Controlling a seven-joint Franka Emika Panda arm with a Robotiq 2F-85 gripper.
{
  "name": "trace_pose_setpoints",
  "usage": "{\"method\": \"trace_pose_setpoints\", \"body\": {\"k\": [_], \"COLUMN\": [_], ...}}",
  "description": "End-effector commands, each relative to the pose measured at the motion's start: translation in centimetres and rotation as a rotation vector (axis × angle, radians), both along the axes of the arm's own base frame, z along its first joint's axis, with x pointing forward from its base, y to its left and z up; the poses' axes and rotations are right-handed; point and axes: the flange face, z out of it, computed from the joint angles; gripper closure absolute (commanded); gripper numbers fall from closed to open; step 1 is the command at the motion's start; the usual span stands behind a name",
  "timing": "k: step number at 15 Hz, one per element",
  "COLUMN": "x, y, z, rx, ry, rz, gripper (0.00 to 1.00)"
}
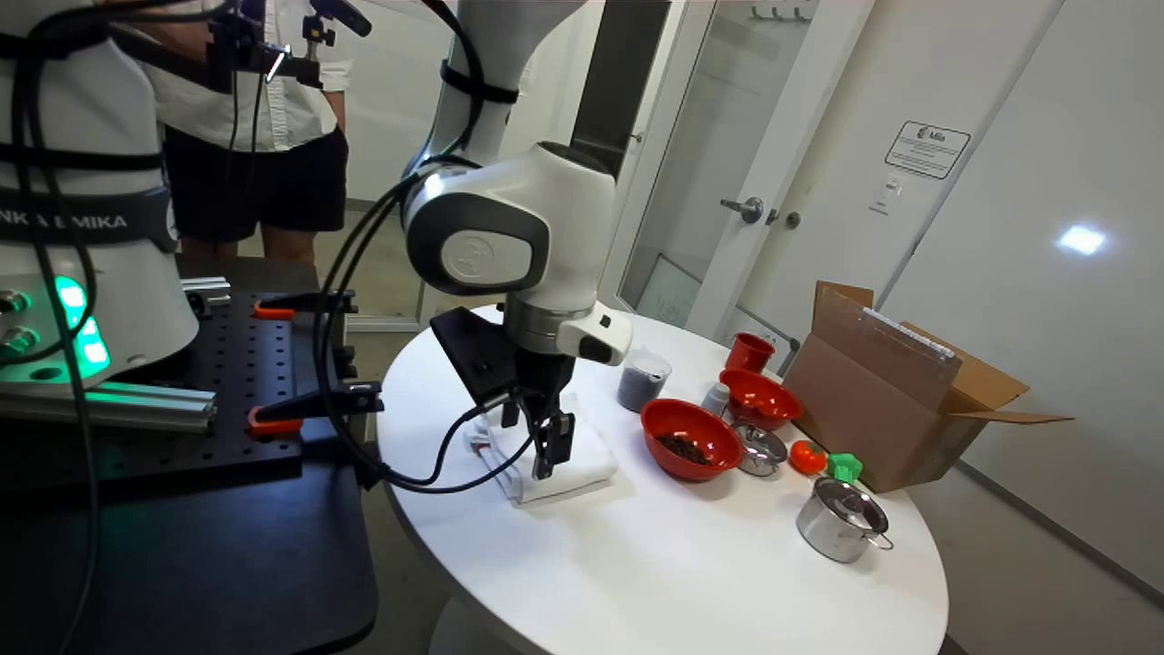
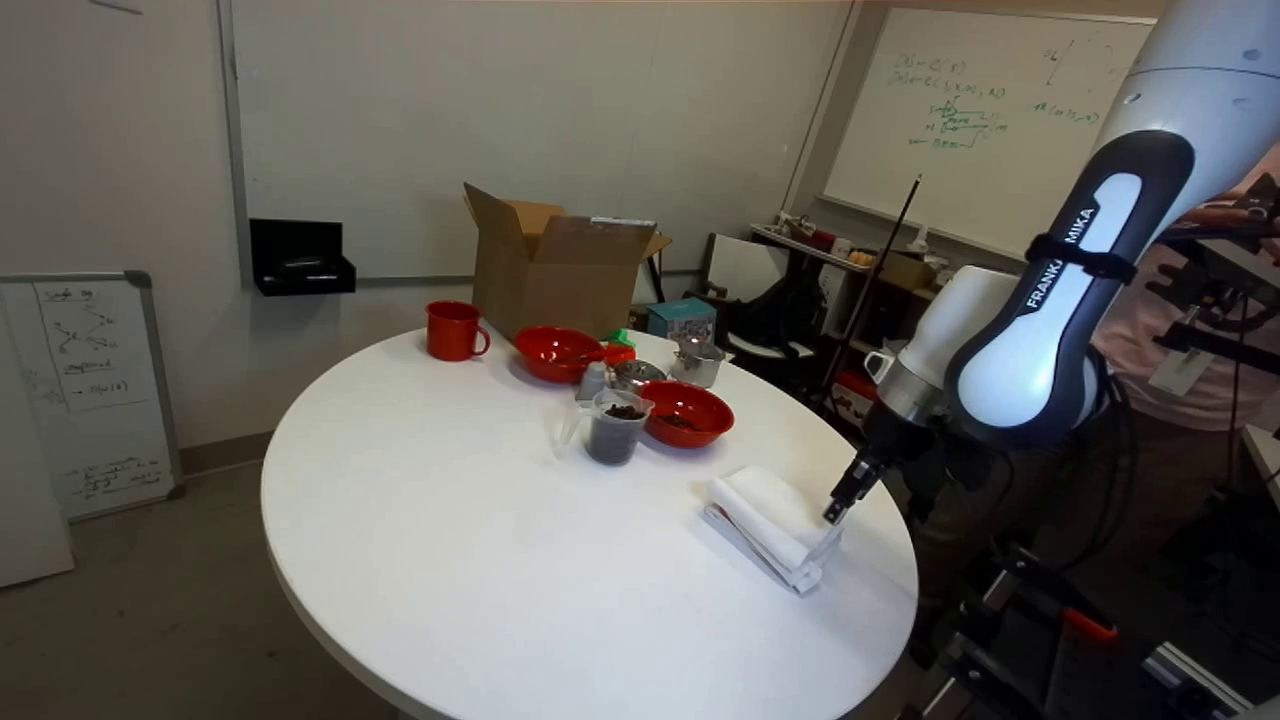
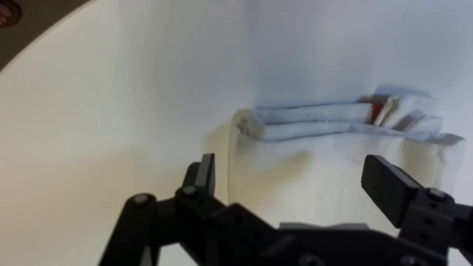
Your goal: Fold the towel in half then fold it in half again
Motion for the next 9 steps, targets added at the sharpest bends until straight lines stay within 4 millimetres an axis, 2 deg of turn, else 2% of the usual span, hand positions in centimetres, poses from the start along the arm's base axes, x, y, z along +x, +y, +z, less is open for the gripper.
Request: {"method": "trace_pose_setpoints", "body": {"k": [1,5,9], "x": [1.9,3.1,3.4], "y": [0.0,-0.1,-0.1], "z": [-1.8,-2.9,-3.4], "rx": [0.049,0.079,0.09], "ry": [0.021,0.026,0.022], "rz": [-0.077,-0.1,-0.105], "gripper": [0.0,0.0,0.0]}}
